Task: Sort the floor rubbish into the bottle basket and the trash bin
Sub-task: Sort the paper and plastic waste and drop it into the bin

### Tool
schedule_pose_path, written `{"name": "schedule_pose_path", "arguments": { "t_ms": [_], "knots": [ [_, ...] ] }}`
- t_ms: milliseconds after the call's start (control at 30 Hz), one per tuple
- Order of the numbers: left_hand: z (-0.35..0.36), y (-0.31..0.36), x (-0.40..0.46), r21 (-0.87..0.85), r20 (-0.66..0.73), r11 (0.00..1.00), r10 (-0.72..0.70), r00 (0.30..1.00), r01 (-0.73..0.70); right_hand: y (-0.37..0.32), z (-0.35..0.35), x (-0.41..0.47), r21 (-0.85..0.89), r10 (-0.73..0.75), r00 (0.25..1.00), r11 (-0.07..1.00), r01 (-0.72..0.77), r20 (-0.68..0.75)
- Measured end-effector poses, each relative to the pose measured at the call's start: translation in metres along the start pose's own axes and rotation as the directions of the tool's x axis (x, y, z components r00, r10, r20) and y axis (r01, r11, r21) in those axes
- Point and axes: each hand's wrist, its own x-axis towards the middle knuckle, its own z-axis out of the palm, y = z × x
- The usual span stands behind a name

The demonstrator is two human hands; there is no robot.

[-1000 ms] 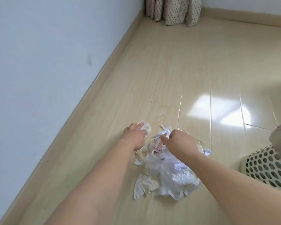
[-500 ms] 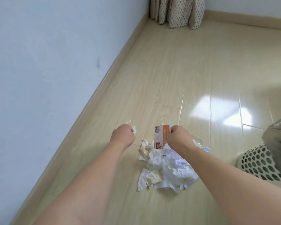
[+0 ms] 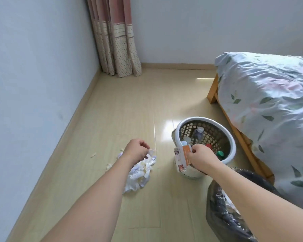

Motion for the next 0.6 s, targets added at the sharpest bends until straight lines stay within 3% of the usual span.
{"name": "schedule_pose_path", "arguments": {
  "t_ms": [333, 600],
  "knots": [
    [0.259, 0.084, -0.079, 0.172, 0.332, 0.971, 0.101, 0.938, -0.165, 0.221, -0.091, -0.047, 0.122, 0.311, 0.945, 0.947, -0.298, -0.102],
    [0.371, 0.057, -0.062, 0.434, 0.42, 0.887, -0.042, 0.907, -0.16, 0.324, -0.064, -0.032, 0.138, 0.392, 0.92, 0.913, -0.385, -0.024]
  ]
}}
